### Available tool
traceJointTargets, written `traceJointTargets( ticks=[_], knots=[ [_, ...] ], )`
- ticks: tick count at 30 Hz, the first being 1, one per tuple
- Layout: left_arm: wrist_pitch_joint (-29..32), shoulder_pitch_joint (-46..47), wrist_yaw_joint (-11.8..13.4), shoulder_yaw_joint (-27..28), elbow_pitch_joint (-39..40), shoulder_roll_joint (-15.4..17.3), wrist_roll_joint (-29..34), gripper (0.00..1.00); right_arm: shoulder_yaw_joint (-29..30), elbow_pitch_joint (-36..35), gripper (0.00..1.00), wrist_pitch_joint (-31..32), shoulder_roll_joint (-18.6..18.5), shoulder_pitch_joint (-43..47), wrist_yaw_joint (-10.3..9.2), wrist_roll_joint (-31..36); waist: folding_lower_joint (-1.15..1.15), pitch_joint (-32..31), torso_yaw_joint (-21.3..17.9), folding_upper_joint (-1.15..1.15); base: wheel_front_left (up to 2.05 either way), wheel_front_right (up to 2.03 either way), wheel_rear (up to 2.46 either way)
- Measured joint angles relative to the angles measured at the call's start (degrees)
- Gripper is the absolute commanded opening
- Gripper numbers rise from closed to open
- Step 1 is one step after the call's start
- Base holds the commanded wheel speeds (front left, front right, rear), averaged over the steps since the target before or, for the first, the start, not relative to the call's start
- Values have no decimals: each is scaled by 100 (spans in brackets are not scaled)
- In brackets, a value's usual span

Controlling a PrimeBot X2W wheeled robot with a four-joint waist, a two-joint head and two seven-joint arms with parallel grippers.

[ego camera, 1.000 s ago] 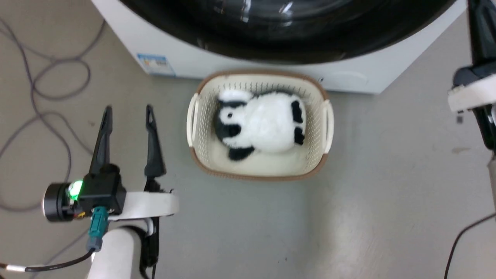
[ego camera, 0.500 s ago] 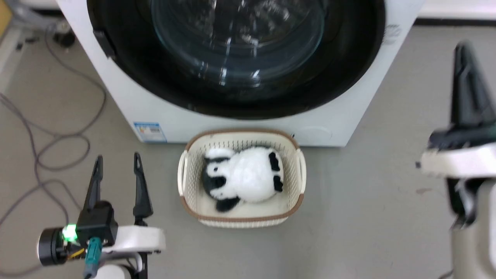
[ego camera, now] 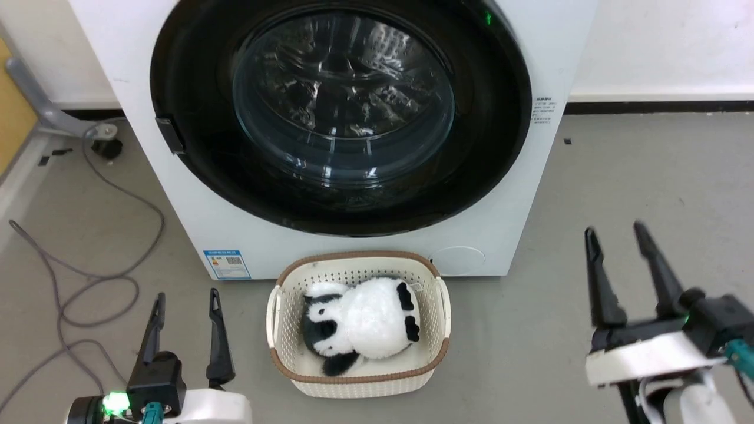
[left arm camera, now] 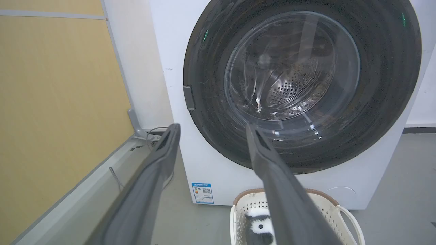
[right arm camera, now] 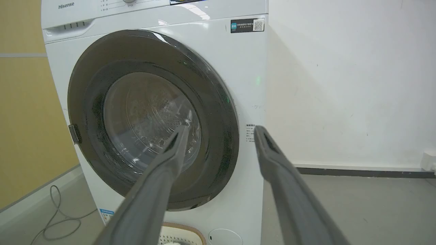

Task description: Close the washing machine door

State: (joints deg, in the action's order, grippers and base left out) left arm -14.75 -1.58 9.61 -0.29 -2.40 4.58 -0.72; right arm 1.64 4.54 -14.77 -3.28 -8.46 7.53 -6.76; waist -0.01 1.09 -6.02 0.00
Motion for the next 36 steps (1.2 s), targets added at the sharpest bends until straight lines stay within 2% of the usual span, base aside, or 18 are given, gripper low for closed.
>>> traceJointTargets(
  ticks=[9,10,36],
  knots=[
    [0,-77,-118,-45,-103,10,2,100,-203,22,100,0,12,387,0,-289,0,-110,39,0,0,0,0],
    [9,-77,-116,-43,-102,4,3,0,-201,26,0,3,11,383,0,-279,0,-111,40,0,0,0,0],
    [263,-74,-234,-44,-67,-22,3,0,-199,-33,0,257,11,384,0,-143,1,-111,143,0,0,0,0]
  ],
)
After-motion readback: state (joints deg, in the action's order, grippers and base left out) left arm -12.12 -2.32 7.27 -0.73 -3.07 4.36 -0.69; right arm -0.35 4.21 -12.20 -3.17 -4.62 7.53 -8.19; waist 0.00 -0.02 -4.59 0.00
